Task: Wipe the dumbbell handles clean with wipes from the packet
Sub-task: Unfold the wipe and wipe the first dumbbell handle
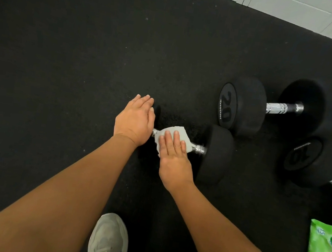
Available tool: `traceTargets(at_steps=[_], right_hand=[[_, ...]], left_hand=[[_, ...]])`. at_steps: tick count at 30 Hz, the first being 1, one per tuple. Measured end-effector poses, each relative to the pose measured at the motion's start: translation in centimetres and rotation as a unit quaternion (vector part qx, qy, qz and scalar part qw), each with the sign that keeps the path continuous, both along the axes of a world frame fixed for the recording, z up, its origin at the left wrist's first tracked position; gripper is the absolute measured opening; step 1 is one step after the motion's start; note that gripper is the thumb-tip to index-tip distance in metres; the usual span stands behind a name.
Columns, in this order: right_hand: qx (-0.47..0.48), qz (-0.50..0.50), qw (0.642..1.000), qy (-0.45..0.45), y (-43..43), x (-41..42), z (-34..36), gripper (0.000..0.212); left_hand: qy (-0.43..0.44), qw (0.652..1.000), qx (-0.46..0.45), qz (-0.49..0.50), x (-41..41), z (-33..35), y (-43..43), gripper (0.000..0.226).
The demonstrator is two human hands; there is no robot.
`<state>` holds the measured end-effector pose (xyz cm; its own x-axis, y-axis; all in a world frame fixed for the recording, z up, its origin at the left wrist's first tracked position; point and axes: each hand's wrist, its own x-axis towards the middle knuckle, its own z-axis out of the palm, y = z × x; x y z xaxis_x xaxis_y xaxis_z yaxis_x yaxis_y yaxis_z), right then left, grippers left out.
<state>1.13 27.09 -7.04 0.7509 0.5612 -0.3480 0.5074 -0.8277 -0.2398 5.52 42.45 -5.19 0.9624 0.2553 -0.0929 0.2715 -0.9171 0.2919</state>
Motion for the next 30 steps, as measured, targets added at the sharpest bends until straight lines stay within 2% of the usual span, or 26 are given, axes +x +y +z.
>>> traceTargets(at_steps=[4, 11, 17, 22, 30], right_hand=[[-0.005, 0.079, 0.997, -0.016, 0.5, 1.8, -0.1, 0.059], [0.009, 0.021, 1.0, -0.014, -0.6, 0.4, -0.5, 0.06], [0.005, 0.084, 0.996, -0.017, 0.4, 2.2, -0.4, 0.059], [0.004, 0.04, 0.999, -0.024, -0.8, 0.7, -0.7, 0.058], [-0.006, 0.104, 0.994, -0.035, 0.2, 2.3, -1.0, 0.06]], left_hand=[[0.022, 1.0, -0.003, -0.003, 1.3, 0.2, 0.0, 0.045], [0.021, 1.0, -0.019, 0.006, 1.4, 0.5, 0.0, 0.044], [0.029, 0.999, -0.015, 0.0, 1.6, 0.7, 0.0, 0.045], [0.025, 0.999, -0.02, 0.003, 1.6, 0.7, 0.1, 0.044], [0.03, 0.999, -0.019, -0.003, 1.8, 0.7, 0.2, 0.044]])
